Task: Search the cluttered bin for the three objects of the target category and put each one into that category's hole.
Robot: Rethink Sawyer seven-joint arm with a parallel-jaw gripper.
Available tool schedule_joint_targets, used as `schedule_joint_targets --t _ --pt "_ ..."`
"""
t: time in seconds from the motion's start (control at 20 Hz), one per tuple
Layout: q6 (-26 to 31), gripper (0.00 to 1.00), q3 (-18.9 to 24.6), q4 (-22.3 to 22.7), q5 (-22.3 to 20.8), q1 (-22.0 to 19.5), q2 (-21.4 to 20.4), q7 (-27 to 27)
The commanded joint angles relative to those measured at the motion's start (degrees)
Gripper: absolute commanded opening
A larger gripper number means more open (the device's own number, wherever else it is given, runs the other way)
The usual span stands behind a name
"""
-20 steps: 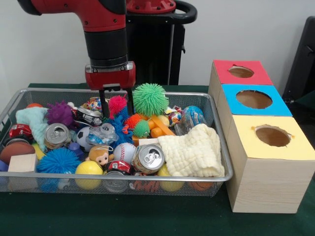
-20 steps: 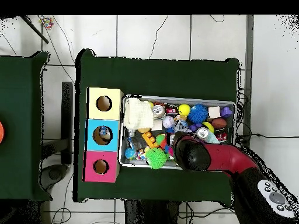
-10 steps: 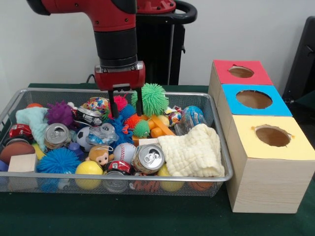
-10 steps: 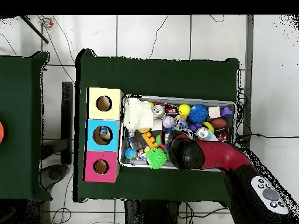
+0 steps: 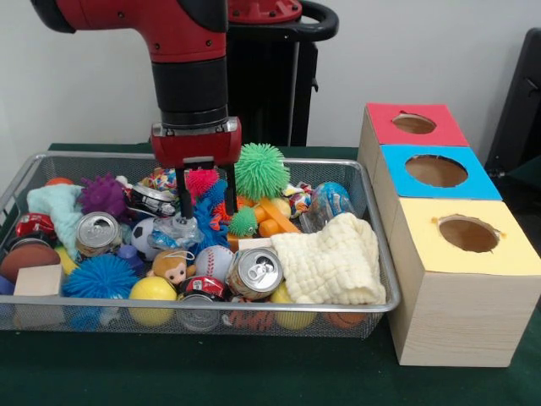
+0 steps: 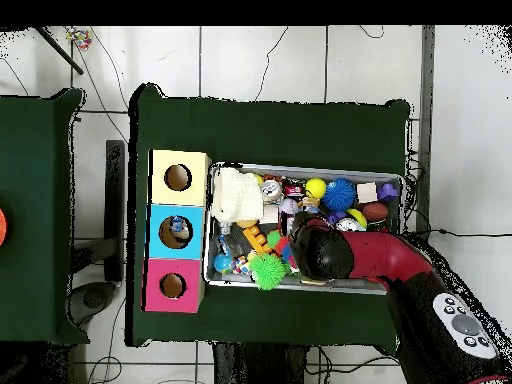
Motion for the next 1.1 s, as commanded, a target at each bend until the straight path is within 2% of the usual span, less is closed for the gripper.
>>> schedule_joint_targets --t 0.05,0.6,1.1 --pt "8.3 1.0 3.3 -6.9 1.7 -1.7 2.8 -2.5" --pt "9.0 1.0 3.4 -7.2 1.6 -2.2 2.3 -2.1" --pt "4.5 1.0 0.1 -5.8 -0.1 0.4 2.0 2.4"
